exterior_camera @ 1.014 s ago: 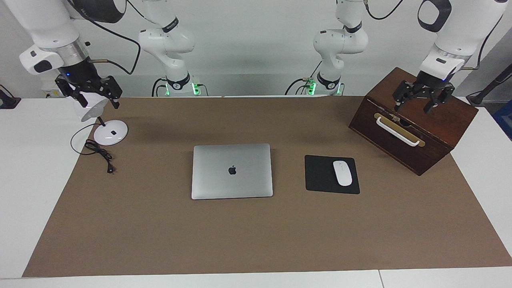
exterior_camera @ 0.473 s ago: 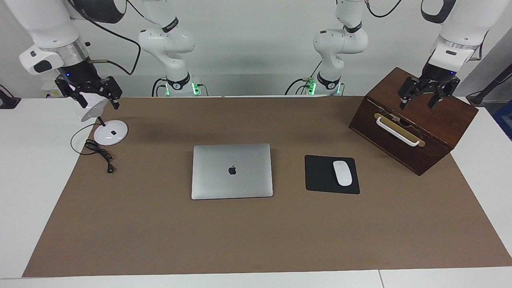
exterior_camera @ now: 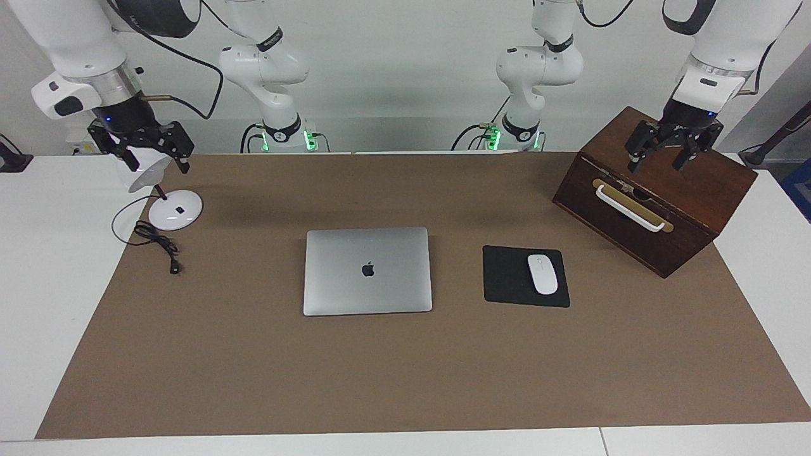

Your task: Close laptop with both arms

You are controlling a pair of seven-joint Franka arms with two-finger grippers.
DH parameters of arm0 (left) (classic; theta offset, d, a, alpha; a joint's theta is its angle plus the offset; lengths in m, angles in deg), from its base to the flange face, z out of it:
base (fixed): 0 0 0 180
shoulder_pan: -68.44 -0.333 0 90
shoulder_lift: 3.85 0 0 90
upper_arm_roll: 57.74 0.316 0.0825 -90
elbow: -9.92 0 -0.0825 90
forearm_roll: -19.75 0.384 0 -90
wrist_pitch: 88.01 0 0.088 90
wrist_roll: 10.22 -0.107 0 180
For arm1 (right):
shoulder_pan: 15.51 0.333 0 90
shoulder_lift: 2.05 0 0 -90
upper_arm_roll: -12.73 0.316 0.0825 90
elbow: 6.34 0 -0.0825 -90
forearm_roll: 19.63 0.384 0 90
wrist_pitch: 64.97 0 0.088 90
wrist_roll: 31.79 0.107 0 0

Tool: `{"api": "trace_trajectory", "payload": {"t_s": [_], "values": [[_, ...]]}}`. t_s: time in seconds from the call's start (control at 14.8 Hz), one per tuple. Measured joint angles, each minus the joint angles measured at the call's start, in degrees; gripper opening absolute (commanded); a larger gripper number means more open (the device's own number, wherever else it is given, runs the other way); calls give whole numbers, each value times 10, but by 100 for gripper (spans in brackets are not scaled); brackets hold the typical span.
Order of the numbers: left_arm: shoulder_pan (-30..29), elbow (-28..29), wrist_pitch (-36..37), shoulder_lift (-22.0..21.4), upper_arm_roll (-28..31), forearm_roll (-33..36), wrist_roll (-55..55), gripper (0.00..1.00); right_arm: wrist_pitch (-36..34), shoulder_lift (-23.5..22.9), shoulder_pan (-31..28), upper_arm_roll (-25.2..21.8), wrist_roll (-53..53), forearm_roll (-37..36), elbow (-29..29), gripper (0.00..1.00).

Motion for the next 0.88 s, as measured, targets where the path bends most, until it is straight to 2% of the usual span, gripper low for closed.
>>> {"api": "trace_trajectory", "payload": {"t_s": [0.27, 0.61, 0.88], "values": [[0, 0, 5, 0, 0, 0, 0, 100, 0, 0, 0, 0, 0, 0, 0, 100], [-1, 0, 66, -1, 3, 0, 0, 100, 0, 0, 0, 0, 0, 0, 0, 100], [0, 0, 83, -2, 2, 0, 0, 100, 0, 0, 0, 0, 0, 0, -1, 100]]}}
